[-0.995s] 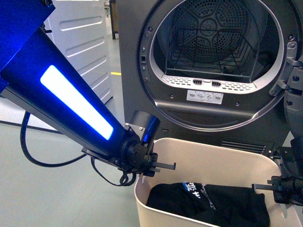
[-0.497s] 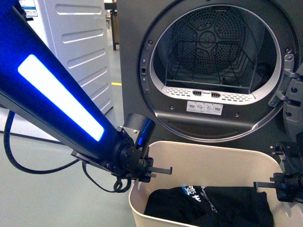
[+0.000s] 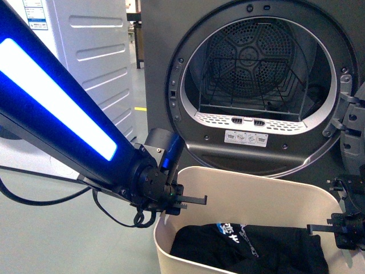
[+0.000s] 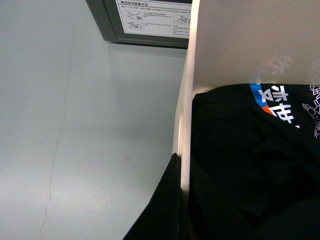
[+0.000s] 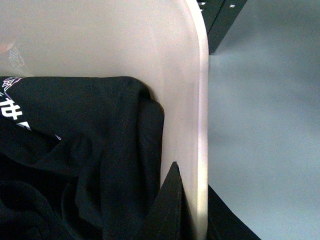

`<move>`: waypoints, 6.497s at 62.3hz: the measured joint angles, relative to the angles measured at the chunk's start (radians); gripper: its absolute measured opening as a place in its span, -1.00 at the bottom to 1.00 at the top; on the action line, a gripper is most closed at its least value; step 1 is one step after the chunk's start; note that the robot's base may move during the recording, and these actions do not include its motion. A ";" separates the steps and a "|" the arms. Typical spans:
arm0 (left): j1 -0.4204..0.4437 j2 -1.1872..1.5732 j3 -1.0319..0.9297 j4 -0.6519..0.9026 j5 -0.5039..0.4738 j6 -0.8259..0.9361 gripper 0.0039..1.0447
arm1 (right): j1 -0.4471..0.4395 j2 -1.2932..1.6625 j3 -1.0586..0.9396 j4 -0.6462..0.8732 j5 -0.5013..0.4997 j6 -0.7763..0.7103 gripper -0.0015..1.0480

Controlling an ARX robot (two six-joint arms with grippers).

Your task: Move hamper under clothes hanger

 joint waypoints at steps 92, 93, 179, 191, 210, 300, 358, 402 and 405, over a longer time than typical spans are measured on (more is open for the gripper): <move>-0.013 -0.018 -0.037 0.032 0.005 -0.014 -0.93 | -0.013 0.016 -0.003 0.017 0.014 0.000 -0.95; -0.013 -0.018 -0.037 0.032 0.005 -0.014 -0.93 | -0.013 0.016 -0.003 0.017 0.013 0.000 -0.94; -0.028 -0.019 -0.040 0.032 0.013 -0.014 -0.93 | -0.025 0.019 -0.005 0.018 0.024 0.000 -0.95; -0.005 -0.019 -0.040 0.032 -0.006 -0.014 -0.93 | -0.003 0.019 -0.005 0.018 0.001 0.000 -0.95; 0.005 -0.019 -0.040 0.032 -0.005 -0.014 -0.93 | 0.007 0.019 -0.005 0.018 0.005 0.000 -0.95; -0.002 -0.019 -0.041 0.032 -0.003 -0.016 -0.93 | -0.001 0.019 -0.007 0.018 0.005 0.000 -0.95; 0.029 -0.025 -0.090 -0.038 -0.087 -0.086 -0.93 | 0.030 0.056 0.116 -0.092 -0.034 -0.006 -0.95; 0.044 -0.037 -0.125 -0.043 -0.082 -0.094 -0.93 | 0.046 0.128 0.176 -0.098 -0.025 0.000 -0.95; 0.044 -0.037 -0.126 -0.043 -0.081 -0.094 -0.93 | 0.046 0.130 0.176 -0.098 -0.024 0.000 -0.95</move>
